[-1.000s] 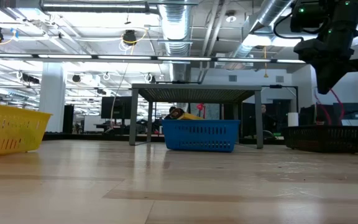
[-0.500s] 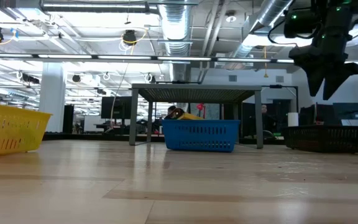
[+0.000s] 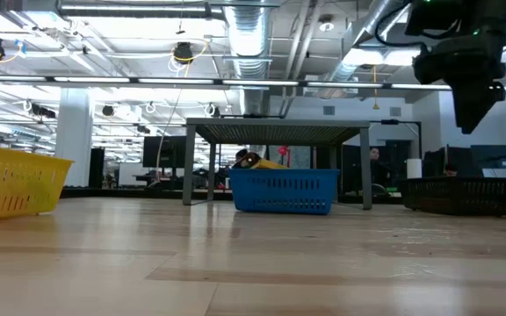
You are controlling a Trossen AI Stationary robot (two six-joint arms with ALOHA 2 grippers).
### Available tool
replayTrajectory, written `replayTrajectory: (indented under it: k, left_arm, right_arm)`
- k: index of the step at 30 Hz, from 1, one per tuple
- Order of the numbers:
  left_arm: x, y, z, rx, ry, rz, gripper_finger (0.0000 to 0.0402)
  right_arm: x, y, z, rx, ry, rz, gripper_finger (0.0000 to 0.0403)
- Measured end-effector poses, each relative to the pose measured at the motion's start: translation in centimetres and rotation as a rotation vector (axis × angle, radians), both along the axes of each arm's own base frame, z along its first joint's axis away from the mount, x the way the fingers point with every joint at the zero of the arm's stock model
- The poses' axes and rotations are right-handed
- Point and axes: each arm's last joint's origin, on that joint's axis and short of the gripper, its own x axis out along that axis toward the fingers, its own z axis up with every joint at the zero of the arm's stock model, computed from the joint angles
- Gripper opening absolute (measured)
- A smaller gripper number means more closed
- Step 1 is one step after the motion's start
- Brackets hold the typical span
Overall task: Pick & Place Office Desk Supplies
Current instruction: Put the black bin filled with rubber bands on the shelf
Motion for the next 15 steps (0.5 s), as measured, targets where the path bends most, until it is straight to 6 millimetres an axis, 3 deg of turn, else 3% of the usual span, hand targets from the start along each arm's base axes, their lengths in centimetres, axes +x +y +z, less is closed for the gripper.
replayTrajectory:
  k: [8, 15]
  left_arm:
    - [0.0, 0.0, 0.0, 0.000, 0.000, 0.000, 0.0123]
    - [0.0, 0.0, 0.0, -0.003, 0.001, 0.001, 0.0123]
  right_arm:
    - [1.2, 2.6, -0.6, -0.005, 0.041, 0.266, 0.0131]
    - [3.0, 3.5, -2.3, -0.029, 0.171, 0.404, 0.0171]
